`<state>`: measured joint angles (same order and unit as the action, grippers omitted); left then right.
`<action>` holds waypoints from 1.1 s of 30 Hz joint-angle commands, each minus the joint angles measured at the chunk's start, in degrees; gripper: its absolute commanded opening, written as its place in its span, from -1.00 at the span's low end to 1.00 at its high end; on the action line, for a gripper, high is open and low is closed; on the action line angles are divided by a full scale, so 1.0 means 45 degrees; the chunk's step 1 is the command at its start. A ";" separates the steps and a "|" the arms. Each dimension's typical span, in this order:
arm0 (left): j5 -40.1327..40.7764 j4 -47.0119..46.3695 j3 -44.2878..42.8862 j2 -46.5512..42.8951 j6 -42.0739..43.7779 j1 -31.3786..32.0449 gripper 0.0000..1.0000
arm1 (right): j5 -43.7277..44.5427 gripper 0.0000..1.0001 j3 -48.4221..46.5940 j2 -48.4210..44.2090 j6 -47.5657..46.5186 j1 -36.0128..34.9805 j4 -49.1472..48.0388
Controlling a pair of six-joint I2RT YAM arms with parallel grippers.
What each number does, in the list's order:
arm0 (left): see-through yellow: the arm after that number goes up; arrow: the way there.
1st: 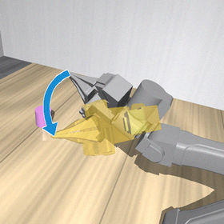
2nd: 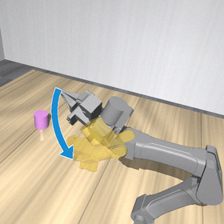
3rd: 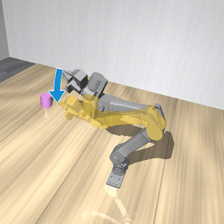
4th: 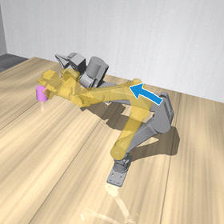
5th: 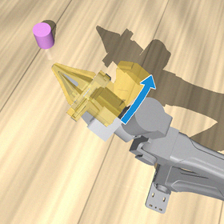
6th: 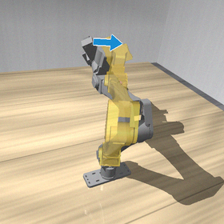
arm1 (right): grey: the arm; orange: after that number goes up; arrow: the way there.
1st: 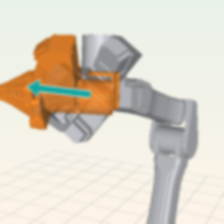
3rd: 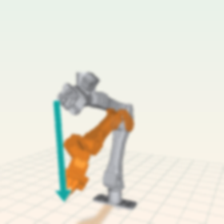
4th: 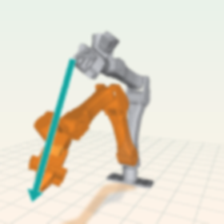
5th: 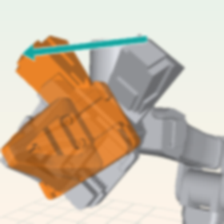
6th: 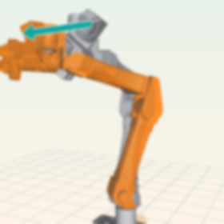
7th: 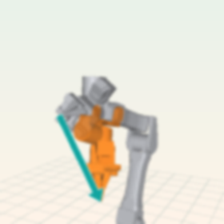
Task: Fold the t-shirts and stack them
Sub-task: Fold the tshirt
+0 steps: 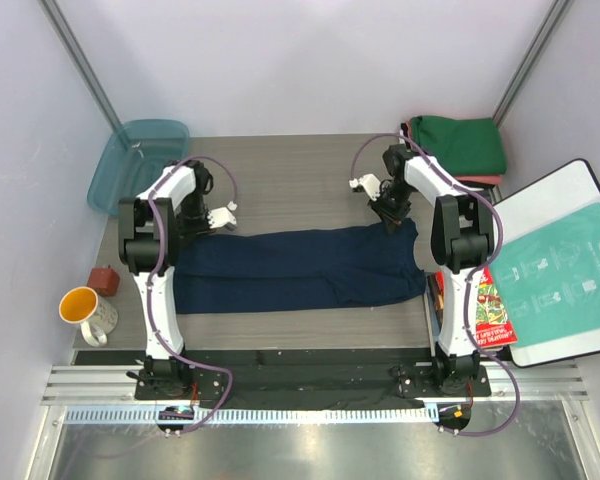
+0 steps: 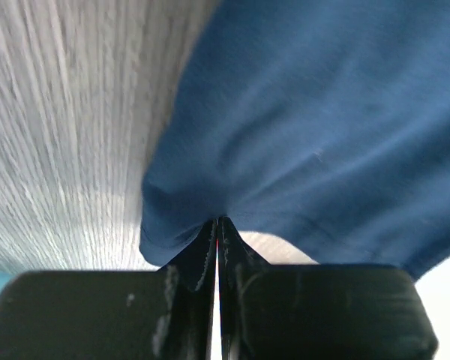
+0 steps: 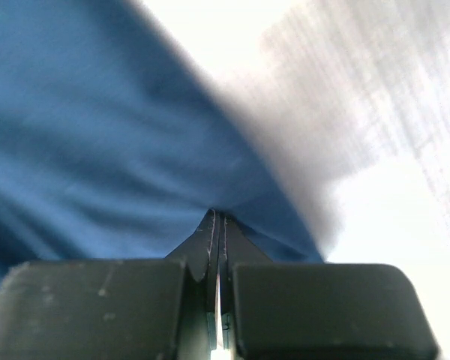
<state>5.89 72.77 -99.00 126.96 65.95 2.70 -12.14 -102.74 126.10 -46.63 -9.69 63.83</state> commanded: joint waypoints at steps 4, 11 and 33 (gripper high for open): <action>0.1756 -0.1601 0.0769 0.0010 -0.0243 0.0045 -0.99 | 0.1270 -0.98 -0.1543 0.1038 0.0382 -0.0150 -0.1879; 0.2695 -0.2012 0.1258 -0.0068 -0.0495 -0.0014 -1.00 | 0.1799 -0.98 -0.3027 0.2269 0.0304 -0.0306 -0.2310; -0.3066 0.1172 0.1082 -0.3817 0.0578 -0.0014 -1.00 | 0.4686 -0.98 -0.6895 0.6430 -0.0263 -0.1536 -1.1245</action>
<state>-2.63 75.02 -95.00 112.66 67.00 2.61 3.42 -133.78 150.65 -48.10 -14.94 27.73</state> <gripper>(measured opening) 0.003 0.019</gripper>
